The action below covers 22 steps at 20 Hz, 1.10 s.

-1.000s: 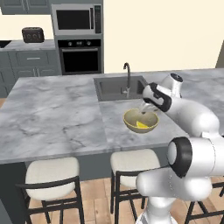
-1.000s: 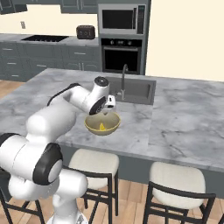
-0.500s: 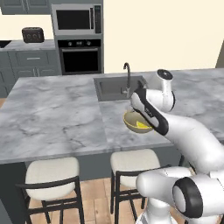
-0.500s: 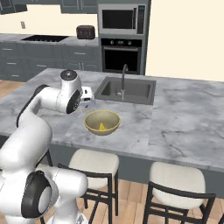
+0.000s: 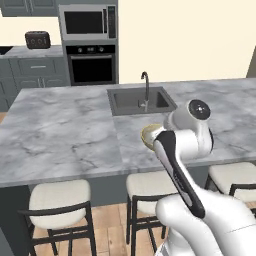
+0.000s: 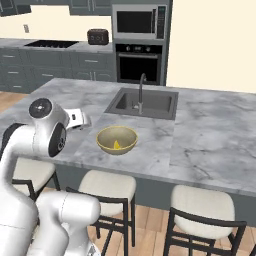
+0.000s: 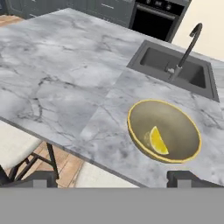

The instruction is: There is a bowl on the dining counter. Grab a lemon wedge from the fridge and place it in the bowl. Then get the liquor bottle and glass cup from the cabinet and place them next to the bowl.

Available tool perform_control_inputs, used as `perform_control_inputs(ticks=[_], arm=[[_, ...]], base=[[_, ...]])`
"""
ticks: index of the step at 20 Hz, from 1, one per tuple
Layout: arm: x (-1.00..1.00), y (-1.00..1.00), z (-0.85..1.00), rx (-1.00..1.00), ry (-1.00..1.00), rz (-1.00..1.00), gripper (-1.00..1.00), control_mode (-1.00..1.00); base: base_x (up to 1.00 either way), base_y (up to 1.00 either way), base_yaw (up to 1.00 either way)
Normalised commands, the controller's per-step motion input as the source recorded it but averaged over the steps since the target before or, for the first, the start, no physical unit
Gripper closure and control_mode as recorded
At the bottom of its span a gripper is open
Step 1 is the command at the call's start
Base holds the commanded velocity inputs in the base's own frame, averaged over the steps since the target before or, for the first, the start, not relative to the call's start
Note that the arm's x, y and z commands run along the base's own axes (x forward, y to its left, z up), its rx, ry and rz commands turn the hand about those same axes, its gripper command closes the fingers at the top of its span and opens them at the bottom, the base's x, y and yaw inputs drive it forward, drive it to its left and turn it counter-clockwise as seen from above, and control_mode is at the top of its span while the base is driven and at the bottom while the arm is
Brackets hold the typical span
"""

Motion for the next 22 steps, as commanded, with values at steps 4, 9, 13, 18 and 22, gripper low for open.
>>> perform_control_inputs(ticks=[4, 9, 13, 18, 22], arm=[[-1.00, -0.02, -0.04, 0.00, -0.24, 0.00, -1.00, -1.00], [-0.99, -0.02, -0.04, 0.00, -0.28, -0.02, -1.00, -1.00], [-0.60, 0.00, 0.00, 0.00, -0.12, -0.08, -1.00, -1.00], [-0.54, -0.13, 0.00, 0.00, -0.17, -0.09, -1.00, -1.00], [-0.36, -0.16, 0.00, 0.00, -0.08, -0.03, -1.00, 1.00]], base=[[0.00, 0.00, 0.00], [0.00, 0.00, 0.00], [0.00, 0.00, 0.00], [0.00, 0.00, 0.00], [-0.12, 0.00, 0.00]])
